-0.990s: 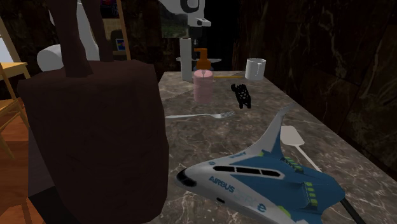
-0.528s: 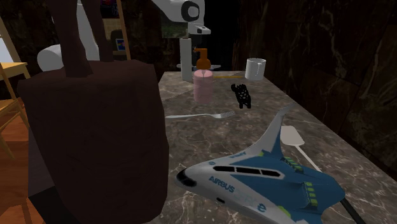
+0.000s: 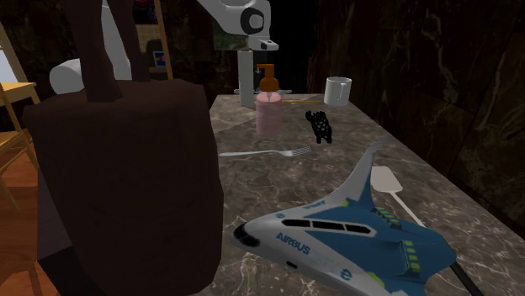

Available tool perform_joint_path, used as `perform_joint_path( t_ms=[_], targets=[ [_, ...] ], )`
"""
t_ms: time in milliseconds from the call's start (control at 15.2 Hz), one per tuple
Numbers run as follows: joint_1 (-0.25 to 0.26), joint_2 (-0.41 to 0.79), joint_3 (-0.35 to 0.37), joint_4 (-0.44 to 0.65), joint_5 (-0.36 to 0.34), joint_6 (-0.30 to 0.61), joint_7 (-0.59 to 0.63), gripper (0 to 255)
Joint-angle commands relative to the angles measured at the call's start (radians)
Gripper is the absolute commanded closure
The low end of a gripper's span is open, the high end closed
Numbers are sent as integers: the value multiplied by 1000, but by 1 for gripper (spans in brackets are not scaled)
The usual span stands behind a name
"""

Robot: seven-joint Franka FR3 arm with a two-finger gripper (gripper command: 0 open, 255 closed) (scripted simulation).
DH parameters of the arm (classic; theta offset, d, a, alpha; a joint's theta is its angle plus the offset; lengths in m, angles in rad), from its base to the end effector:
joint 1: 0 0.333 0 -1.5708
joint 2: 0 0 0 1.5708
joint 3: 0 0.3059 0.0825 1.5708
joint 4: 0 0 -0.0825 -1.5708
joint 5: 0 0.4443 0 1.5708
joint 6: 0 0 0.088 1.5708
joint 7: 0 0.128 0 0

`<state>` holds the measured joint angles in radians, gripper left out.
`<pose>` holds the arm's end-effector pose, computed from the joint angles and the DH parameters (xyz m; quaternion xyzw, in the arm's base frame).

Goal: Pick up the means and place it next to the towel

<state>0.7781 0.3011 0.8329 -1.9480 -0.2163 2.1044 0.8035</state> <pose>-0.0027 0.6421 0.3064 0.8993 0.4365 -0.0241 0.0100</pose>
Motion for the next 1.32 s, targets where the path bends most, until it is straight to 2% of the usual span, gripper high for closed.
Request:
perform_joint_path(
  t_ms=[0, 66, 132, 462, 726, 1254],
  targets=[
    [0, 0, 0, 0, 0, 0, 0, 255],
    [0, 0, 0, 0, 0, 0, 0, 255],
    [0, 0, 0, 0, 0, 0, 0, 0],
    [0, 0, 0, 0, 0, 0, 0, 0],
    [-21, -56, 23, 73, 53, -111, -36, 0],
    [-21, -56, 23, 73, 53, -111, -36, 0]
  ],
)
